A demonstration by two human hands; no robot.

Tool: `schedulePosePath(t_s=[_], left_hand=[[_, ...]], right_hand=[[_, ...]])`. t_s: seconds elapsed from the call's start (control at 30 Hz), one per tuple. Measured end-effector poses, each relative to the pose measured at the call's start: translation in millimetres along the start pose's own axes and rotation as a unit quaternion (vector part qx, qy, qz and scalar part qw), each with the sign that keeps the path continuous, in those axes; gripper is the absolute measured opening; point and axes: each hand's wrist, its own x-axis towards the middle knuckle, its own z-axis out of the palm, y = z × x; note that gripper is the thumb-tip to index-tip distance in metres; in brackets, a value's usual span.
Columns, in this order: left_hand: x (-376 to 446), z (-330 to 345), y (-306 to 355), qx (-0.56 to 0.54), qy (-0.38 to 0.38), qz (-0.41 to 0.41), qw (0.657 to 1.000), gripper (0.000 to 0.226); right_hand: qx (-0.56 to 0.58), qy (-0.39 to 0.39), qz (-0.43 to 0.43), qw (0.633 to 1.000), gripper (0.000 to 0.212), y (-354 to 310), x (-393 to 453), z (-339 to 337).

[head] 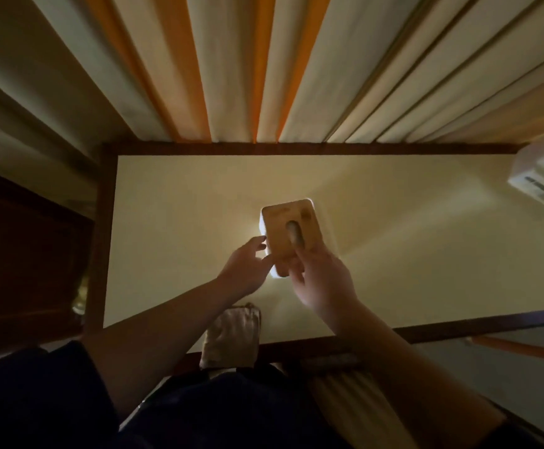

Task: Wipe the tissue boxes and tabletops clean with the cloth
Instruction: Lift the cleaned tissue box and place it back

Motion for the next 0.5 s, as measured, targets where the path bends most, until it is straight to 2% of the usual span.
schedulePosePath(t_s=[0.1, 0.17, 0.23, 0.33, 0.4, 0.5], left_hand=[[4, -3, 2, -0.011, 0.042, -0.017, 0.999, 0.055], [6, -6, 2, 0.011, 0.049, -0.015, 0.999, 0.065], [4, -6, 12, 0.039, 0.031, -0.011, 0.999, 0.082], [2, 8, 25, 0.102, 0.032, 0.012, 0.994, 0.07], [5, 17, 27, 0.129, 0.051, 0.003, 0.99, 0.076], [10, 21, 28, 0.198, 0.06, -0.005, 0.978, 0.069]], right_hand=[[0.097, -0.068, -0.056, 0.991, 0.028, -4, -4, -5], [0.136, -0.053, -0.055, 0.988, 0.021, -2, 7, -11], [0.11, 0.004, -0.043, 0.993, 0.028, 9, 27, -14], [0.086, -0.012, 0.005, 0.996, 0.056, 38, 55, -16], [0.095, -0.047, 0.01, 0.994, 0.06, 53, 61, -13], [0.108, -0.032, 0.015, 0.993, 0.058, 64, 55, -6]])
